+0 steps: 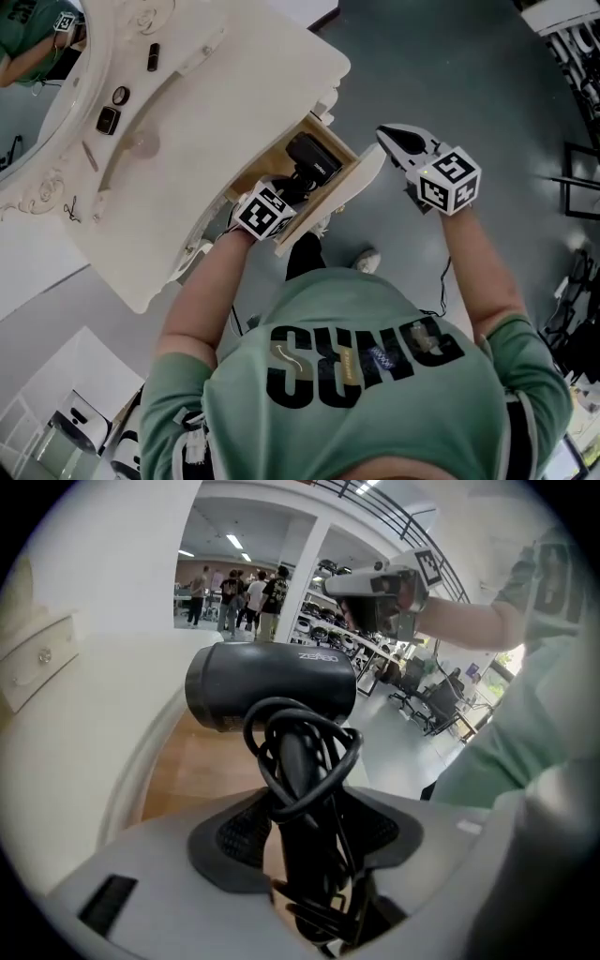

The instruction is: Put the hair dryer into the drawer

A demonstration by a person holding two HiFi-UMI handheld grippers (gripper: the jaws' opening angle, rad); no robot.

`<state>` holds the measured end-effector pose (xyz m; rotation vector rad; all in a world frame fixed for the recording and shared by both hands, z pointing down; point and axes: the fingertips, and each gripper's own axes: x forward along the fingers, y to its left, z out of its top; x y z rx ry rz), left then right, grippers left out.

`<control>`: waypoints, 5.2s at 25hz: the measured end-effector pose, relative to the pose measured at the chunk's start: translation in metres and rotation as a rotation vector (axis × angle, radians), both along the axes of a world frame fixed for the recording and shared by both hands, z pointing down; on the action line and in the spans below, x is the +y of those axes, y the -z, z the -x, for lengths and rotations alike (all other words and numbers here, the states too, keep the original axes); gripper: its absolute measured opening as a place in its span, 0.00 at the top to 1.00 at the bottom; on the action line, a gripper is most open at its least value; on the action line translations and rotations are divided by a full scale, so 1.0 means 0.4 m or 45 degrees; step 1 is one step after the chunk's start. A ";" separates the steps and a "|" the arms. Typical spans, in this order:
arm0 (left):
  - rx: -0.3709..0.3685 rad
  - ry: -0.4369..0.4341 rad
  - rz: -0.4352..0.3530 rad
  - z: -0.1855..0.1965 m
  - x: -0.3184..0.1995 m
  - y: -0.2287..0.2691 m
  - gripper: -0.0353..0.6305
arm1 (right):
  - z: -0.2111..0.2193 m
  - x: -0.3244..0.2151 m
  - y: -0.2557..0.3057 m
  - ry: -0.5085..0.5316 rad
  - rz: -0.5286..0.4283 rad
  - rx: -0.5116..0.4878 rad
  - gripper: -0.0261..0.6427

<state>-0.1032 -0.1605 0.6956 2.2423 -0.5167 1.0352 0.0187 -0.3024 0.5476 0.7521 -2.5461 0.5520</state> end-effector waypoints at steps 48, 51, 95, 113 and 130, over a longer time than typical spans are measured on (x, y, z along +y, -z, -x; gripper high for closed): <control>-0.295 -0.105 0.203 0.011 0.026 -0.302 0.48 | 0.002 0.035 -0.097 -0.025 0.073 0.009 0.97; -0.275 -0.066 0.173 0.019 0.025 -0.265 0.48 | -0.012 0.043 -0.072 -0.039 0.056 0.006 0.97; 1.146 -0.404 -0.376 -0.934 0.243 0.882 0.91 | -0.965 0.706 0.467 -0.921 -0.285 -0.146 0.97; 1.101 -0.369 -0.366 -0.980 0.282 0.856 0.93 | -1.022 0.764 0.460 -0.956 -0.277 -0.211 0.97; 1.082 -0.375 -0.370 -0.975 0.283 0.853 0.93 | -1.019 0.762 0.456 -0.940 -0.284 -0.150 0.97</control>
